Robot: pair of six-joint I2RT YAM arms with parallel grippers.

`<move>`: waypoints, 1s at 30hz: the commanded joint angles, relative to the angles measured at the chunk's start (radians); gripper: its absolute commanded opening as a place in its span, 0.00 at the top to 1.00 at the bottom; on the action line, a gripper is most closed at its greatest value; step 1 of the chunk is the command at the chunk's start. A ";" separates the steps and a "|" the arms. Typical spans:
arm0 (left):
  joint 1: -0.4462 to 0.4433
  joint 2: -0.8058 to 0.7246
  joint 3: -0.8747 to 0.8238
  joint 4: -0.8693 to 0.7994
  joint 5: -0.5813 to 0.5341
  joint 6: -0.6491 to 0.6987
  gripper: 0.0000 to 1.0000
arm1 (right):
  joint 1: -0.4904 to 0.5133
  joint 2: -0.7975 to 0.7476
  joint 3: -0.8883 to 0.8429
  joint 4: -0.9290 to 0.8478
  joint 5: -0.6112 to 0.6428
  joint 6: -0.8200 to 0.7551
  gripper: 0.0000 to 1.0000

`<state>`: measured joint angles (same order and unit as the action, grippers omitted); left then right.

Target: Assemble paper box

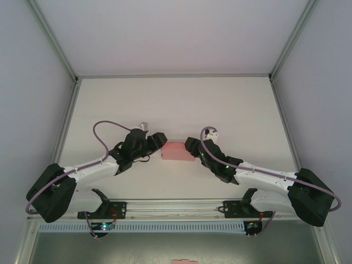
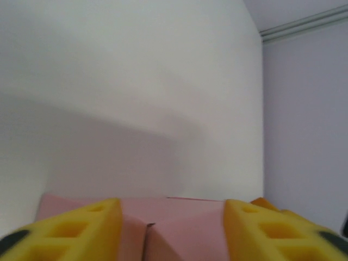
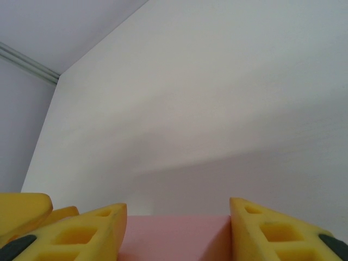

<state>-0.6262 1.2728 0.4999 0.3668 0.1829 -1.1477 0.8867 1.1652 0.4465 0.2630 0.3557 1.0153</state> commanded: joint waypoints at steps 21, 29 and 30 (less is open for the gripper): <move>-0.035 0.010 -0.197 -0.110 -0.114 0.064 0.72 | 0.033 -0.058 -0.272 -0.404 -0.156 0.018 0.87; -0.034 -0.111 -0.037 -0.323 -0.188 0.118 0.52 | 0.067 -0.009 -0.215 -0.482 -0.134 0.011 0.89; -0.033 -0.132 -0.017 -0.353 -0.198 0.112 0.52 | 0.068 -0.022 -0.215 -0.484 -0.133 0.013 0.89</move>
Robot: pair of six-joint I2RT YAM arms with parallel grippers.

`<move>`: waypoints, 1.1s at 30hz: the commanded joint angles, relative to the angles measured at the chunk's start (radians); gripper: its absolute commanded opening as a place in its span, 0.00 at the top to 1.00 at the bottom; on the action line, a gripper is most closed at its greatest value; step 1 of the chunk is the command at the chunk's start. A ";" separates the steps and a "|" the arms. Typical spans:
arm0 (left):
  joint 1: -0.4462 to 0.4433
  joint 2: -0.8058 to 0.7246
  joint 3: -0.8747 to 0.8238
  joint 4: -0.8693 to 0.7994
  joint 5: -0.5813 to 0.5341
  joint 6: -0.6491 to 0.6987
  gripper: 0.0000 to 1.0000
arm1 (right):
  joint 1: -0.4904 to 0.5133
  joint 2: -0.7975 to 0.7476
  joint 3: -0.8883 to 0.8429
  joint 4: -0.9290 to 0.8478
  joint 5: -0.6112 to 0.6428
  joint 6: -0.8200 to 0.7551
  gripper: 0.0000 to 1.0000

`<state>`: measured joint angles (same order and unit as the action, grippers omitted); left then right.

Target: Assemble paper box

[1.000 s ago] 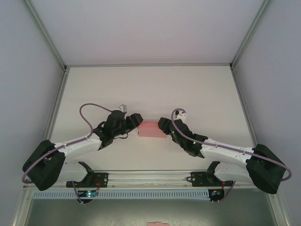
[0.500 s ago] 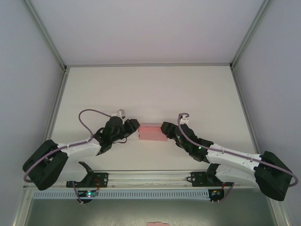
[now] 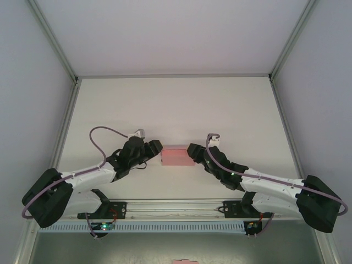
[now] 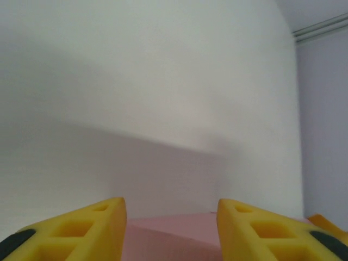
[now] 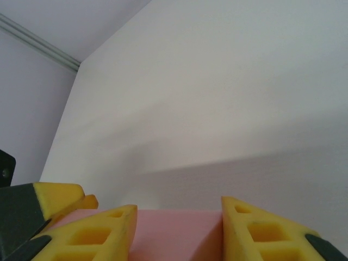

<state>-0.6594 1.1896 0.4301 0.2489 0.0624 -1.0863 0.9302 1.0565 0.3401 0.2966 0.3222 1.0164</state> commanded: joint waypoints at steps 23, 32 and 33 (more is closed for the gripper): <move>-0.018 -0.032 0.008 0.029 0.164 -0.103 0.11 | 0.036 0.066 -0.092 -0.505 -0.072 0.007 0.89; -0.051 0.008 -0.036 0.127 0.153 -0.124 0.15 | 0.080 0.070 -0.102 -0.546 -0.061 0.053 0.93; -0.052 0.007 -0.033 0.122 0.151 -0.116 0.16 | 0.084 0.077 -0.109 -0.557 -0.064 0.064 0.93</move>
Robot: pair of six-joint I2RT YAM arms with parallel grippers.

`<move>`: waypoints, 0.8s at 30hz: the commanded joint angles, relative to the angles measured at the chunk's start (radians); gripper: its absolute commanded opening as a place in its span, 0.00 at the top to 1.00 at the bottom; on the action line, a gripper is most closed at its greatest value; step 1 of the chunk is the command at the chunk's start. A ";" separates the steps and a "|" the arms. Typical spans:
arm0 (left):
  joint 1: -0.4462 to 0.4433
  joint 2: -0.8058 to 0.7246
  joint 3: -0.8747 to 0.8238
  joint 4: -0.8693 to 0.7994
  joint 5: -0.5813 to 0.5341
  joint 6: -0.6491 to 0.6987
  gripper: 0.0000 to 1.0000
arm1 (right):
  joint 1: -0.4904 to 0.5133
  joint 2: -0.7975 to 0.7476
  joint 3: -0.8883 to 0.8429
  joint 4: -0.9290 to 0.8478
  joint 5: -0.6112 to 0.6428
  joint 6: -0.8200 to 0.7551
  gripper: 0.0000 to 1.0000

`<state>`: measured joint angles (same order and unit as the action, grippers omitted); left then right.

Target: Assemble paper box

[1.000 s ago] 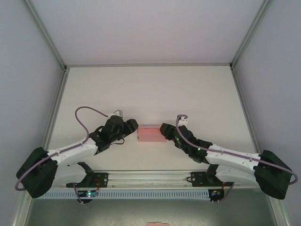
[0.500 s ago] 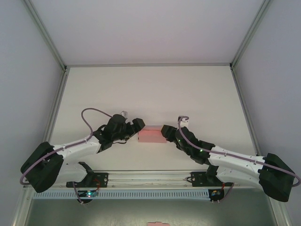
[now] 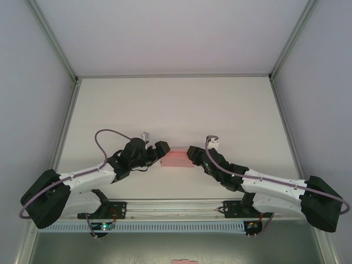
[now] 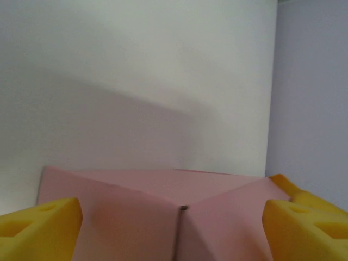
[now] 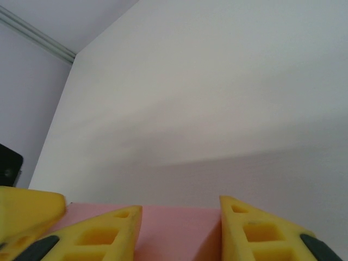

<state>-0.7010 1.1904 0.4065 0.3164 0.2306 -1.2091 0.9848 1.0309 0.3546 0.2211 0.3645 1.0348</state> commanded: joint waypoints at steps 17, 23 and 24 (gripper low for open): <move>-0.032 0.073 -0.013 0.038 -0.055 0.032 0.25 | 0.247 0.569 -0.023 -0.471 -0.022 0.056 1.00; -0.032 0.032 -0.008 -0.027 -0.090 0.059 0.25 | 0.276 0.596 0.021 -0.465 -0.022 0.077 1.00; -0.032 0.023 -0.011 -0.037 -0.095 0.065 0.25 | 0.260 0.552 0.024 -0.465 -0.023 0.057 0.95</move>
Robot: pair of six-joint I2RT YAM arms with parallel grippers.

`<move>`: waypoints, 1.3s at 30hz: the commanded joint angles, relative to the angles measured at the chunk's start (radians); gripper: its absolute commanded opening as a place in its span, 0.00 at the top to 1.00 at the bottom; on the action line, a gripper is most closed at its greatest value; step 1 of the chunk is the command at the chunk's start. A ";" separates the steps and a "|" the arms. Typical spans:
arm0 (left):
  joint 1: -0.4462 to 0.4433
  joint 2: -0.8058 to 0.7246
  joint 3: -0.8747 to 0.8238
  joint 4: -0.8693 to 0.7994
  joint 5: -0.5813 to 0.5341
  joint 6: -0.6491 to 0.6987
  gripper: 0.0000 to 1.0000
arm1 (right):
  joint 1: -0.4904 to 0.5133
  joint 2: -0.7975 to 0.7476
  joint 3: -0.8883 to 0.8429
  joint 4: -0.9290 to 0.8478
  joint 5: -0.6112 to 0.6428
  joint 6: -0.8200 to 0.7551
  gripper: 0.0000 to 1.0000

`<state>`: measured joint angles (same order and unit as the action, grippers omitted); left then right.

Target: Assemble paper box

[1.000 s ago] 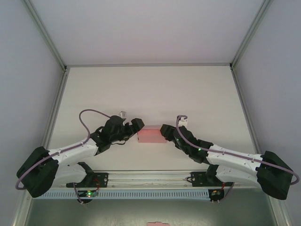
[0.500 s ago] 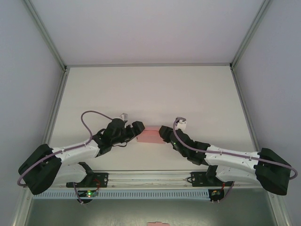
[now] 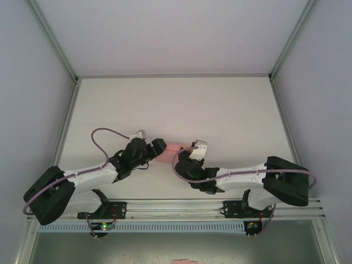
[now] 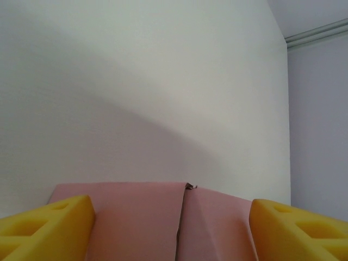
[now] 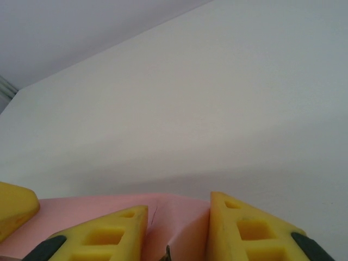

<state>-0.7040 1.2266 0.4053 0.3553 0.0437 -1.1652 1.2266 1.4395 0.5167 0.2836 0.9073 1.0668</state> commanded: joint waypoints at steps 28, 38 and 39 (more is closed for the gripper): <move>-0.028 0.038 -0.166 0.043 0.036 0.025 0.77 | -0.279 -0.245 -0.017 -0.408 -0.709 -0.270 0.55; -0.031 -0.049 -0.144 -0.070 -0.015 0.062 0.85 | -0.330 -0.453 -0.079 -0.378 -0.706 -0.235 0.52; -0.030 -0.054 -0.142 -0.081 -0.019 0.066 0.84 | -0.339 -0.467 -0.092 -0.365 -0.715 -0.230 0.52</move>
<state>-0.7284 1.1725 0.2958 0.4828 0.0624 -1.1263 0.9096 1.0023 0.4706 -0.0216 0.1963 0.8158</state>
